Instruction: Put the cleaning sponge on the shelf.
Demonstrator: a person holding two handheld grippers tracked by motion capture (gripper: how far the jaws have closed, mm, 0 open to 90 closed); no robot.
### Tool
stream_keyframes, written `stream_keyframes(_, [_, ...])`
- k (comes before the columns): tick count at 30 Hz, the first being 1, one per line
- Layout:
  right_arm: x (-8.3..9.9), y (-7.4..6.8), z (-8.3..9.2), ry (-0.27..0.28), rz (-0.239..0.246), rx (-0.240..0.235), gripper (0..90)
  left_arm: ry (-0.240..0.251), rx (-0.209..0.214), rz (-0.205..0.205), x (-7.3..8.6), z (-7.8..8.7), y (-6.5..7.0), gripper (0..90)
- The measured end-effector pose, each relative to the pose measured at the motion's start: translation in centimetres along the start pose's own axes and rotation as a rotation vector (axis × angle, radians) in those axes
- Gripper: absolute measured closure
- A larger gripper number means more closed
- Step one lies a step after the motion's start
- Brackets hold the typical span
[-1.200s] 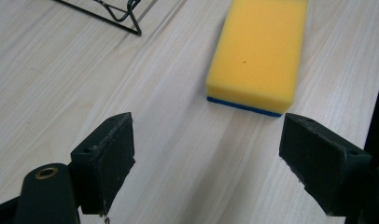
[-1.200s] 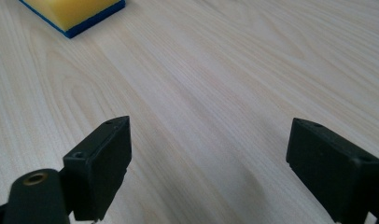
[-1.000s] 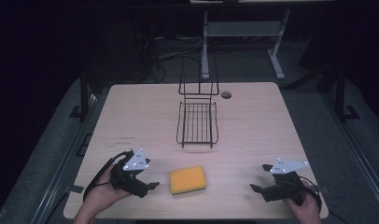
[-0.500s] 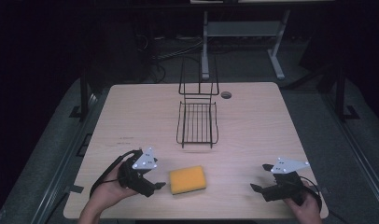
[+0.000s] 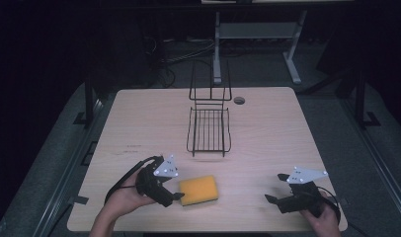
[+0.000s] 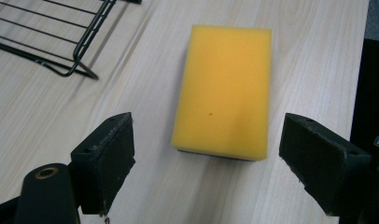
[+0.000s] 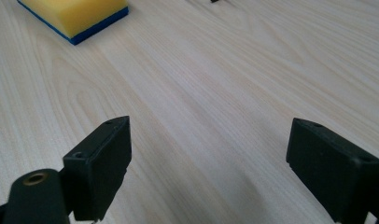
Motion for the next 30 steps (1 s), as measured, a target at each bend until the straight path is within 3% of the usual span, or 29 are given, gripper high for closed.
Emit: stream_keyframes(30, [-0.2, -0.1, 0.1, 0.012, 0.002, -0.003, 13.8, -0.071, 0.072, -0.035, -1.9, -3.6, 1.1, 17.5])
Point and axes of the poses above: each handheld gripper's, and its own axes: z roughly backward along the jaws, x roughly out of its underside, y roughly to its right, the point moved 8 cm from there along -z, roughly forward along the jaws, and after that the axes turned 1 degree about -z, right-handed, at the moved point
